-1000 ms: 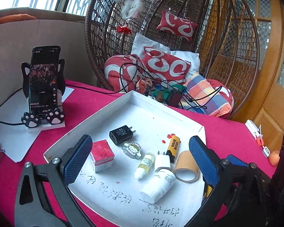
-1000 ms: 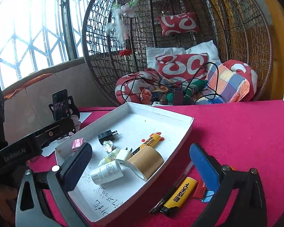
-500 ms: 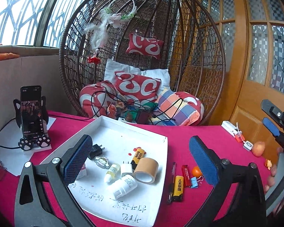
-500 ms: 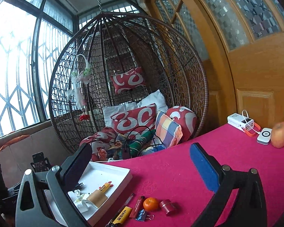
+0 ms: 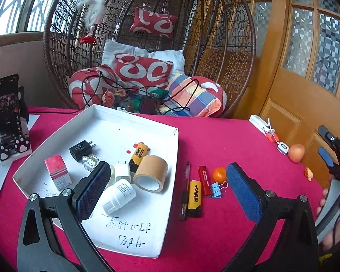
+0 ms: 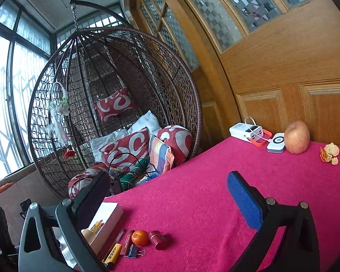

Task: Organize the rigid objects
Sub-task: 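Withdraw both tools from the tray toward the remaining items, then grasp the yellow marker with the right tool while the left tool reaches the black pen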

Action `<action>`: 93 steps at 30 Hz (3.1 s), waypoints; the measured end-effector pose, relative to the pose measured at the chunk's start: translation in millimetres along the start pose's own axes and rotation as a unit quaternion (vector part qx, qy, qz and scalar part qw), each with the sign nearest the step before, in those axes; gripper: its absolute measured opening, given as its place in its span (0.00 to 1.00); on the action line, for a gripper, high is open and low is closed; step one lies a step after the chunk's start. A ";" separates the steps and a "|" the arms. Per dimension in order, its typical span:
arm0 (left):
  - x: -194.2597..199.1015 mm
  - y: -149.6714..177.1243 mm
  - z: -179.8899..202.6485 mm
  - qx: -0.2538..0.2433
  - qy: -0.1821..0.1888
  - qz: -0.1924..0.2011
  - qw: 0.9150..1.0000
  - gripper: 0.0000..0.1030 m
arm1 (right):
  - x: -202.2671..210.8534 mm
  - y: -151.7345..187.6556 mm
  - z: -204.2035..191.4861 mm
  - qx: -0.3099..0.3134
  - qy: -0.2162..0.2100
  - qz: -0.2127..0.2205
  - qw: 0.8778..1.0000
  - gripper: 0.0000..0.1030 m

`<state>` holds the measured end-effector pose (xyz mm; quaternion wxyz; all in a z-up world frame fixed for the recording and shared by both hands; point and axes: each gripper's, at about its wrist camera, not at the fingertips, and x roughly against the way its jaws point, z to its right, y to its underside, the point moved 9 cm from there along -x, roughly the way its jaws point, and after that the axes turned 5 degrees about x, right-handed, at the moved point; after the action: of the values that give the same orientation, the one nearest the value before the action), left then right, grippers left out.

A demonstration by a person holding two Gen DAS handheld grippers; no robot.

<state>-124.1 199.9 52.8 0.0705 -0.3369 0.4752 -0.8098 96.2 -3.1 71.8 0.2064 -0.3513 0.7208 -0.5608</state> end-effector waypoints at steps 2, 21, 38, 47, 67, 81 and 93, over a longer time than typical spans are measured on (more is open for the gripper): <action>-11.0 11.6 6.8 -0.013 0.010 -0.030 0.999 1.00 | -0.4 1.1 1.3 -0.006 -0.005 0.003 1.000 1.00; -134.6 90.5 85.8 -0.138 -0.009 -0.194 0.971 1.00 | -7.8 27.3 47.6 -0.067 -0.001 -0.049 0.997 1.00; -138.6 112.2 113.3 -0.156 0.053 -0.249 0.954 1.00 | -6.1 37.1 65.8 -0.112 -0.002 -0.064 0.992 1.00; -91.8 143.0 182.4 -0.234 0.164 -0.243 0.927 1.00 | -1.7 34.4 68.7 -0.108 0.001 -0.054 0.993 1.00; -79.1 79.8 75.5 -0.099 0.044 -0.184 0.977 1.00 | -44.6 154.7 -46.6 0.203 -0.182 -0.331 0.903 0.72; -76.9 101.1 80.5 -0.090 0.057 -0.206 0.973 1.00 | -75.1 174.4 -41.9 0.171 -0.195 -0.389 0.884 0.27; -79.4 106.5 74.5 -0.077 0.050 -0.216 0.972 1.00 | -27.5 202.2 -89.2 0.195 -0.256 -0.412 0.852 0.11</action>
<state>-39.8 123.2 -48.2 -0.1557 -0.3948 0.4548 -0.7830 -2.6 101.4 -98.1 0.1980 -0.7001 0.3068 -0.6136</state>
